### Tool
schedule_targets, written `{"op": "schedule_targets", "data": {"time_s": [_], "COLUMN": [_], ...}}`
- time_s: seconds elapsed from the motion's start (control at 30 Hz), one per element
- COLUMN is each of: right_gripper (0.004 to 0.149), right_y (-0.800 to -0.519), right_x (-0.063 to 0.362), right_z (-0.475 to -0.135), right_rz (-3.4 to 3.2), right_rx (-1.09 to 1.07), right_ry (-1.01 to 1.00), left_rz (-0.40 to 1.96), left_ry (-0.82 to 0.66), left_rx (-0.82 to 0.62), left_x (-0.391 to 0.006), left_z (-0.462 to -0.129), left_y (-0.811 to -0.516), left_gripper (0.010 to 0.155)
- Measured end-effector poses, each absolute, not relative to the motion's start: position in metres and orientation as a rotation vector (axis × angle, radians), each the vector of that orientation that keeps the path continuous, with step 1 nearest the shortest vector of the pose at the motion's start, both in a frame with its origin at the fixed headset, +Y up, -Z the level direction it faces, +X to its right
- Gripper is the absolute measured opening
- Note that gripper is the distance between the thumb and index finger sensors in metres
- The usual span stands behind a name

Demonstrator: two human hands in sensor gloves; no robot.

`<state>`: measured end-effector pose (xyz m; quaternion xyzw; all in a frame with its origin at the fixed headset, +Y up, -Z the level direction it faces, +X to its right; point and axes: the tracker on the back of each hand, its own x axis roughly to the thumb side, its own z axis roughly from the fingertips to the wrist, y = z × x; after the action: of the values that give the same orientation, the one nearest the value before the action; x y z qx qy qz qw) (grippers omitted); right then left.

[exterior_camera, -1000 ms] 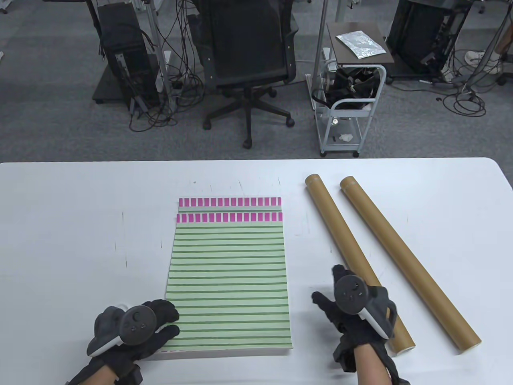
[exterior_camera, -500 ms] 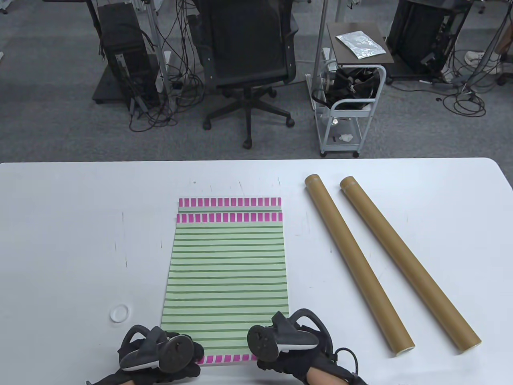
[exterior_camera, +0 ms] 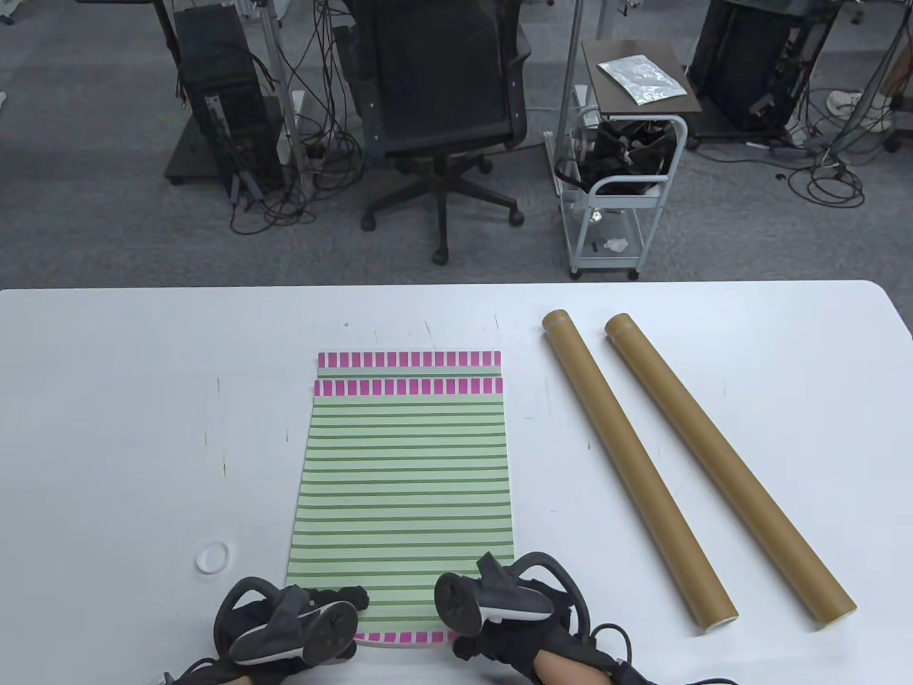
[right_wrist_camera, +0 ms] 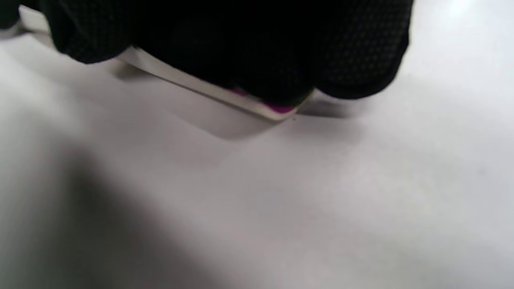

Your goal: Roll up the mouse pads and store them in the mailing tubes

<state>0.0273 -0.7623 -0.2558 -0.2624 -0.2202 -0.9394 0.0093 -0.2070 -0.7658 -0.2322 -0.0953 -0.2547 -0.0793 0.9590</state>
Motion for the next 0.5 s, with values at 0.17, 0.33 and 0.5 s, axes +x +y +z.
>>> {"op": "schedule_targets", "data": {"time_s": [0.17,0.33,0.5], "right_gripper": [0.032,0.033,0.034], "right_y": [-0.766,-0.764,-0.763], "right_x": [0.034,0.018,0.001], "right_z": [-0.262,-0.252,-0.241], "right_rz": [-3.011,-2.824,-2.625], "right_rx": [-0.695,-0.663,-0.684], "right_ry": [-0.667,-0.424,-0.323], "left_rz": [-0.075,-0.180,-0.316], "left_ry": [-0.386,-0.319,-0.312], "left_rx": [-0.296,-0.266,-0.257], "left_x": [-0.213,-0.208,-0.203], "left_z": [-0.244,-0.242,-0.241], "left_y": [-0.770,-0.774,-0.775], "left_gripper": [0.070,0.077,0.079]}}
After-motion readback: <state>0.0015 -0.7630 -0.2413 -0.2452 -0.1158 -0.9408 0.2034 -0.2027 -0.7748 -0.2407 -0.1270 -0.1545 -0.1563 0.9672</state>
